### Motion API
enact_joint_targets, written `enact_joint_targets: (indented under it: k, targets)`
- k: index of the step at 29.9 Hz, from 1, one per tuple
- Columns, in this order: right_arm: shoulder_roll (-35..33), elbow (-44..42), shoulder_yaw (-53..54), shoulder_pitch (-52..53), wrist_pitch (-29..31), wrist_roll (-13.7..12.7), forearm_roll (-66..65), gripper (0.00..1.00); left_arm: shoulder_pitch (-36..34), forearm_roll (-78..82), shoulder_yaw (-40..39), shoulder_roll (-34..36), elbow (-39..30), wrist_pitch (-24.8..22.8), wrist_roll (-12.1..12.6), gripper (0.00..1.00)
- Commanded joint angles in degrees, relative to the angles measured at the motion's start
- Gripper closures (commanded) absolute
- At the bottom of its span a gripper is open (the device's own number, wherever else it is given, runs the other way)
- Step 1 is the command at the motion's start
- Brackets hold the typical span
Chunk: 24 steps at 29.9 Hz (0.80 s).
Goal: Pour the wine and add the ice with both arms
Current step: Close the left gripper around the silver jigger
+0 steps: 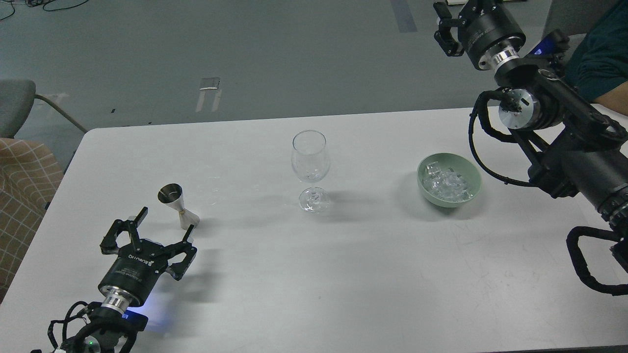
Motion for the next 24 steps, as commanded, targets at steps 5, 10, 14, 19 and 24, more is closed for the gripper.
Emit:
enact_joint_targets:
  k: [5,10,14,19,24]
  targets:
    - [-0.01,0.06,-0.20,0.00,-0.03,0.03,0.00,0.00,-4.29,0.62,0.00,-0.83,5.61,0.06,-0.47,0.02]
    - [-0.01,0.06,-0.29,0.00,-0.03,0.03,0.00,0.00,-6.14,0.70,0.09,-1.71,8.42,0.06,-1.18,0.02]
    - [-0.01,0.06,-0.29,0.00,-0.12,0.03,0.00,0.00,-7.72,0.70,1.22,-1.54,10.53,0.06,-2.49,0.02]
    - [-0.09,0.06,-0.29,0.00,-0.29,0.03,0.00,0.00,-9.22,0.62,1.58,-1.45,11.85,0.32,-2.94,0.05]
    - [-0.09,0.06,-0.29,0.00,-0.47,0.03,0.00,0.00,-10.44,0.62,1.58,-1.28,11.85,2.07,-3.55,0.20]
